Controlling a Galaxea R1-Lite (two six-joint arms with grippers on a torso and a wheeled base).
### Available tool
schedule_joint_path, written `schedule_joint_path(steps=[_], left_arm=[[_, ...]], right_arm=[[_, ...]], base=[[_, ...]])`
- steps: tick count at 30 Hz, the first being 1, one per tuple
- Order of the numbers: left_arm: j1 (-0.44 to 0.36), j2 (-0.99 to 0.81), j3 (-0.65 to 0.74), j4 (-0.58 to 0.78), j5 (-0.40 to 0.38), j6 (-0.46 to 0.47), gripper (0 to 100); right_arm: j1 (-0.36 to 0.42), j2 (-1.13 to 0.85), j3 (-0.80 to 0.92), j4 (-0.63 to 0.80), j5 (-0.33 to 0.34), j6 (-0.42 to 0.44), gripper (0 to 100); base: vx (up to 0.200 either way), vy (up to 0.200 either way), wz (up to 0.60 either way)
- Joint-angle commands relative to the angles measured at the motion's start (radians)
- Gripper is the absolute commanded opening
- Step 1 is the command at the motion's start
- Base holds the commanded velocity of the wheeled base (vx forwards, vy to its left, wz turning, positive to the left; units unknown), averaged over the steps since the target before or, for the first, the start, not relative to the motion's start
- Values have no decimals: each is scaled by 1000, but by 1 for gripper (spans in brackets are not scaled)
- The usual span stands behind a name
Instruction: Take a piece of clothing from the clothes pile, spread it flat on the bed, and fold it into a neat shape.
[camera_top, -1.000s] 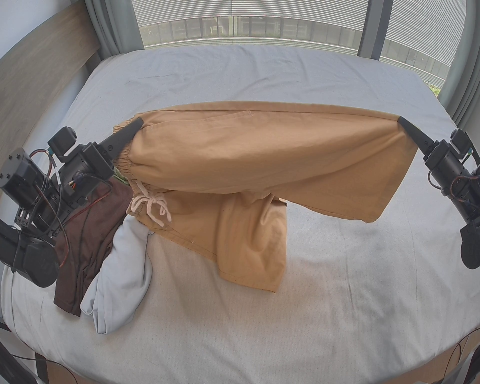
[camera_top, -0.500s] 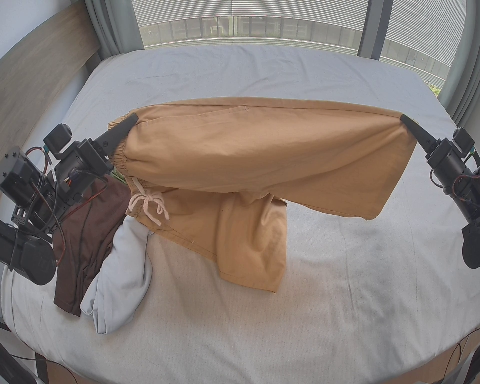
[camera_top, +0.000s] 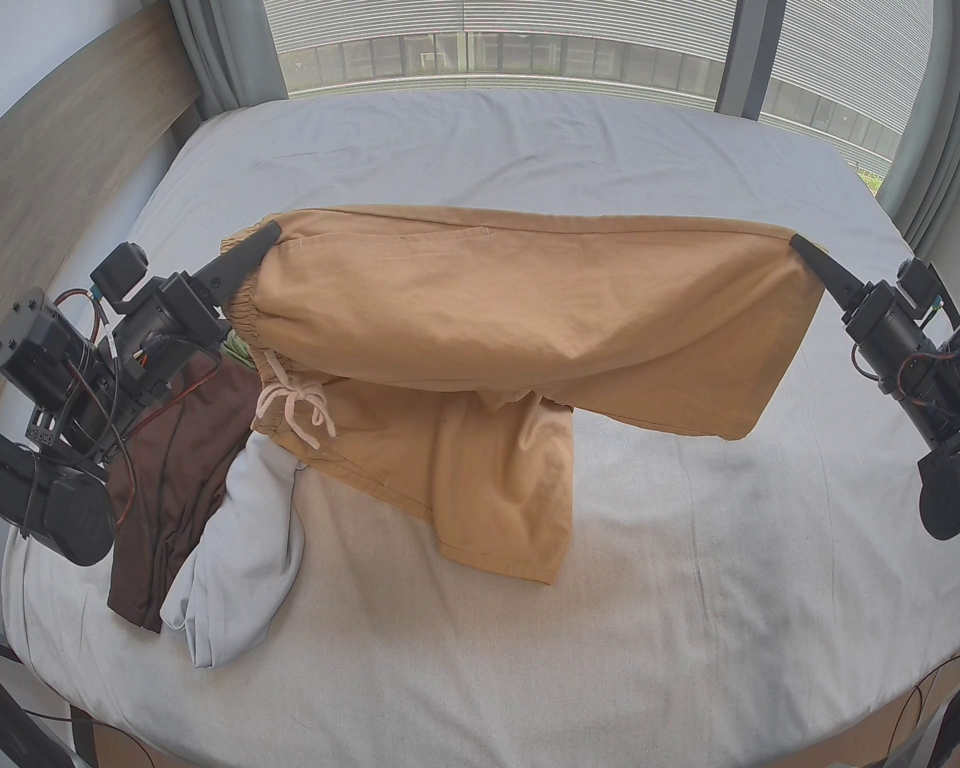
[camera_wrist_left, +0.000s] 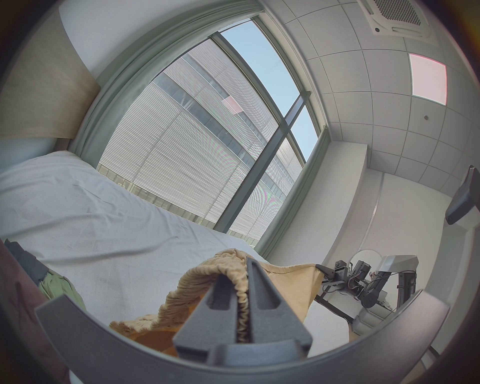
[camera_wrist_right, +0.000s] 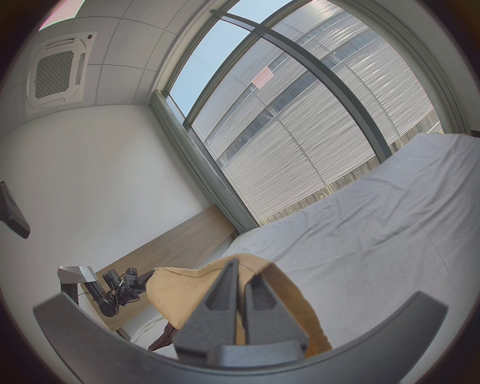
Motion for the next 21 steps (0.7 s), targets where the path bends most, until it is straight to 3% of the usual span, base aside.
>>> schedule_joint_path(steps=[1,14,21], left_arm=[[19,41,-40,0,34,-2,0],[45,171,-175,1,114,-7,0],[33,245,-248,1,116,-4,0]], right_arm=[[2,60,-89,65,1,-1,0],[2,226,-303,163,-1,1,0],[4,301,-375,167,-1,1,0]], base=[[0,0,0],[0,0,0],[0,0,0]])
